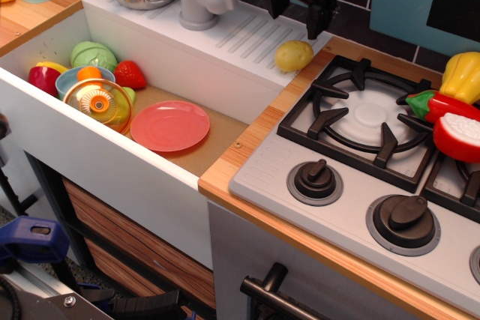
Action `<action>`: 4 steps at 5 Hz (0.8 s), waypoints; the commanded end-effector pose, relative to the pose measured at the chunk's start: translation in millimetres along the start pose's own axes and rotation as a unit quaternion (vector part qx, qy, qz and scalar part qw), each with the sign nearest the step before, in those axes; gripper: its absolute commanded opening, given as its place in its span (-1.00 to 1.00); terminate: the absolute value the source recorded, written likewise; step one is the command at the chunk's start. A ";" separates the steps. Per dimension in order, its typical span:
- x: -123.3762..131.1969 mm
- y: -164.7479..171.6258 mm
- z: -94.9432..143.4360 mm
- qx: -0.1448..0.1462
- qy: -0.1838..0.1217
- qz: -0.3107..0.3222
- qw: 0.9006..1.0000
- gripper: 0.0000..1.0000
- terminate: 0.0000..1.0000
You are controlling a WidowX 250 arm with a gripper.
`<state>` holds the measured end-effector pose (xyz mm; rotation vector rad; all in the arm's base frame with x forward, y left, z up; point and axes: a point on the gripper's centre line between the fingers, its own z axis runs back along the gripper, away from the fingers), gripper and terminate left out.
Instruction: Put potato on plate
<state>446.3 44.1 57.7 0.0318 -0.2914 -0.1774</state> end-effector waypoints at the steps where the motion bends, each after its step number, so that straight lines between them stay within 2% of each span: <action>1: 17.0 6.4 18.0 0.008 -0.043 0.000 0.999 1.00 -1.00; 2: 6.9 5.0 21.3 -0.003 -0.038 0.002 0.999 1.00 -1.00; 4: -10.6 -1.6 38.1 0.011 -0.041 0.007 0.999 1.00 -1.00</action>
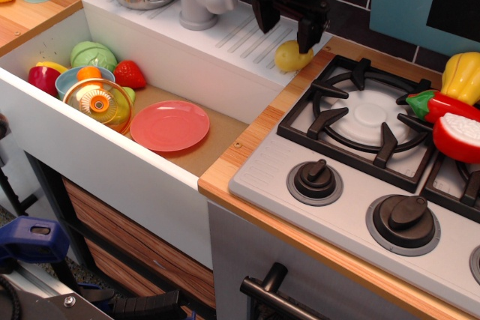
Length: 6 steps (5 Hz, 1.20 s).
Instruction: Put potato on plate
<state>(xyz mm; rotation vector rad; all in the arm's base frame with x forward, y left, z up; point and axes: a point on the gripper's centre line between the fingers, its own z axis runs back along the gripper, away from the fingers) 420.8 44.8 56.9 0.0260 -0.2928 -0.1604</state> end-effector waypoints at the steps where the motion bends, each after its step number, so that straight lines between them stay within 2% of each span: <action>1: 10.5 3.0 23.6 0.009 -0.051 -0.005 0.999 1.00 -1.00; 4: 8.2 5.4 -8.8 -0.015 -0.068 -0.013 0.997 1.00 -1.00; 6: 8.5 5.9 -34.2 -0.049 -0.068 -0.005 0.996 1.00 -1.00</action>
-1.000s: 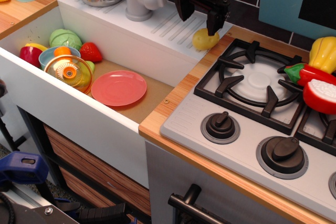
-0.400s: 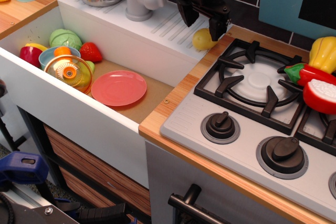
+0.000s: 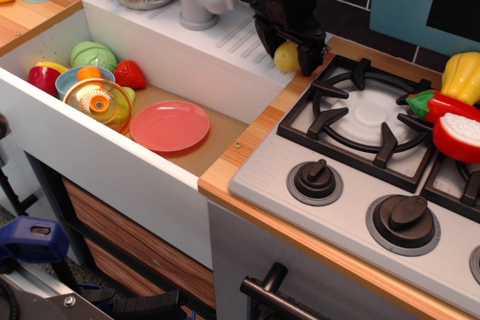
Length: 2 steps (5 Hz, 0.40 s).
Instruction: Put potato on plate
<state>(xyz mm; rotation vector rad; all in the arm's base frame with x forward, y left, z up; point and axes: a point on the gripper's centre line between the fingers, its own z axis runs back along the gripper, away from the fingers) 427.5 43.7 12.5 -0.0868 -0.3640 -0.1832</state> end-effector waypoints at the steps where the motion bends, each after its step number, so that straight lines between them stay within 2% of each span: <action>1: 14.2 3.7 21.2 0.019 -0.018 0.005 1.000 -1.00 -1.00; 2: -3.4 8.9 62.3 0.049 0.010 0.033 0.998 -1.00 -1.00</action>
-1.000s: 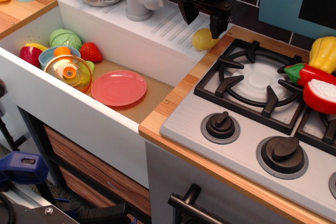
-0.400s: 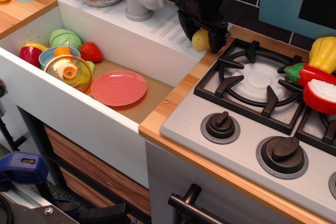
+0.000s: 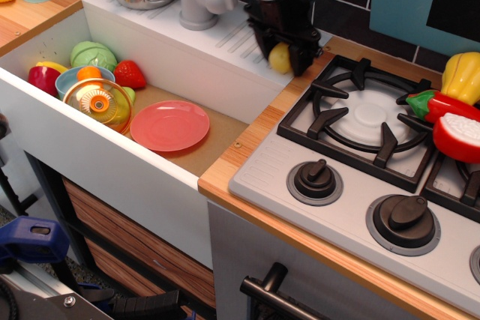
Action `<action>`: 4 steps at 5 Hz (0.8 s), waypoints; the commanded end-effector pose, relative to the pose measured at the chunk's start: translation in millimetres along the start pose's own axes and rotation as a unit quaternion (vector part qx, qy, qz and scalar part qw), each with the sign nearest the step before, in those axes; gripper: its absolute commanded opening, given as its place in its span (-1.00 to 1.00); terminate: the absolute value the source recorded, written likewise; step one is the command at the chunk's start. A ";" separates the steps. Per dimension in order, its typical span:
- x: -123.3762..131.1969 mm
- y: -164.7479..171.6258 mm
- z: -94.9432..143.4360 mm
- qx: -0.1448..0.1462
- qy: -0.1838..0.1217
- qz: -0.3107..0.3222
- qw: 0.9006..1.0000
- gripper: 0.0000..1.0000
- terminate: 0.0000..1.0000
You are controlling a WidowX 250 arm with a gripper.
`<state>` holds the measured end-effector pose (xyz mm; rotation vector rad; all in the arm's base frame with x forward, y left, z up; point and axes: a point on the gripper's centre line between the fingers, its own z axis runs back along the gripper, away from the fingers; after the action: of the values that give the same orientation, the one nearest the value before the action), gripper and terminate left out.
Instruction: Put potato on plate
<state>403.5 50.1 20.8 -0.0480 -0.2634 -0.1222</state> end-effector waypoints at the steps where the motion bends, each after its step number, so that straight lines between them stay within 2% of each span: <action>1: -25.3 26.7 70.3 0.076 -0.044 0.037 0.995 -1.00 -1.00; 2: -45.0 55.7 49.2 0.073 -0.040 0.070 0.994 -1.00 -1.00; 3: -54.9 87.4 8.5 0.008 -0.030 0.082 0.996 -1.00 -1.00; 4: -65.6 94.0 -28.3 -0.008 -0.047 0.094 0.994 -1.00 -1.00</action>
<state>347.7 144.6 -54.2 -0.1401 -0.2939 0.0826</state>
